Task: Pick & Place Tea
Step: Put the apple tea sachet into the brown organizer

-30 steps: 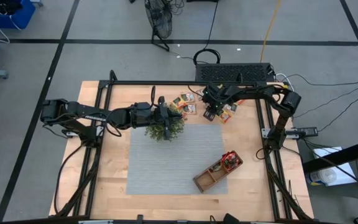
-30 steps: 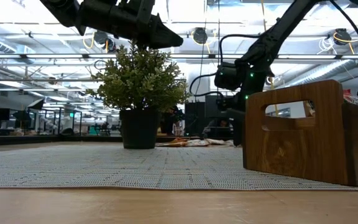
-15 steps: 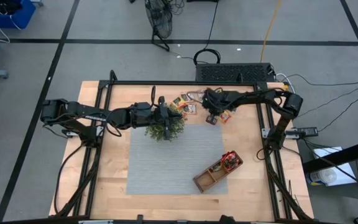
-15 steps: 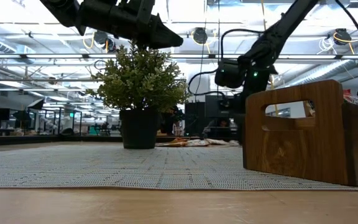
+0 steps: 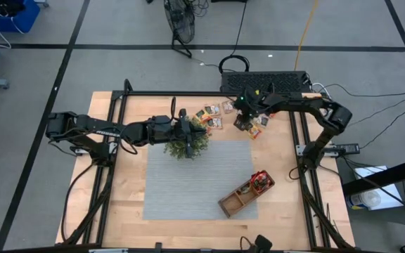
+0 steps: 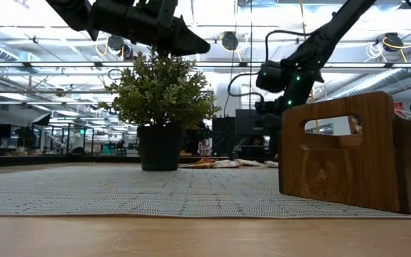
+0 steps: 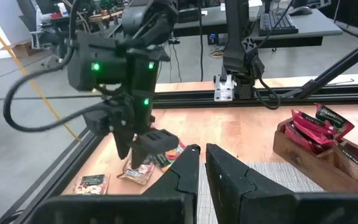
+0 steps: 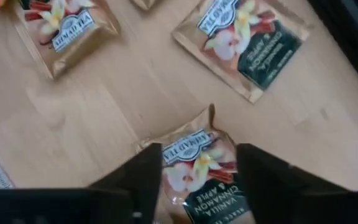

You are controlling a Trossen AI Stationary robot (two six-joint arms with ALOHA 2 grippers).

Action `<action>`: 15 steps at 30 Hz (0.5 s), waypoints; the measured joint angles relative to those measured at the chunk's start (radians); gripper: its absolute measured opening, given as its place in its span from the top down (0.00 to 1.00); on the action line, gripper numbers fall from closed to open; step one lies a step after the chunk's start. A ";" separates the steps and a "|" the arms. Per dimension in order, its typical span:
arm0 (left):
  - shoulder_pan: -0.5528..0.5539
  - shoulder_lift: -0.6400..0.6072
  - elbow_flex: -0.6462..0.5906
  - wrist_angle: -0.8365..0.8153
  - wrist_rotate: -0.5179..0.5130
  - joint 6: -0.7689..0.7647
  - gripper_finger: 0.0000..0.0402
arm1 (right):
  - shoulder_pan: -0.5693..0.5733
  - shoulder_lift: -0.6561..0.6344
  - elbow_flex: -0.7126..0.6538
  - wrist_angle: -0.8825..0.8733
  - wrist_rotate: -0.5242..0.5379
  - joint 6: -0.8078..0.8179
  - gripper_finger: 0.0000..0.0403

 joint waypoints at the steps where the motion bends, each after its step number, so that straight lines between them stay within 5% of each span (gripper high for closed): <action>1: 0.000 0.000 0.000 0.000 0.000 0.000 0.91 | 0.000 0.008 0.000 0.007 0.000 0.008 0.49; 7: 0.000 0.000 0.000 0.000 0.000 0.000 0.91 | 0.039 0.058 0.001 0.042 0.081 0.026 0.30; 15: 0.000 0.000 0.000 0.000 0.000 0.000 0.91 | 0.072 0.106 0.005 0.016 0.235 0.089 0.34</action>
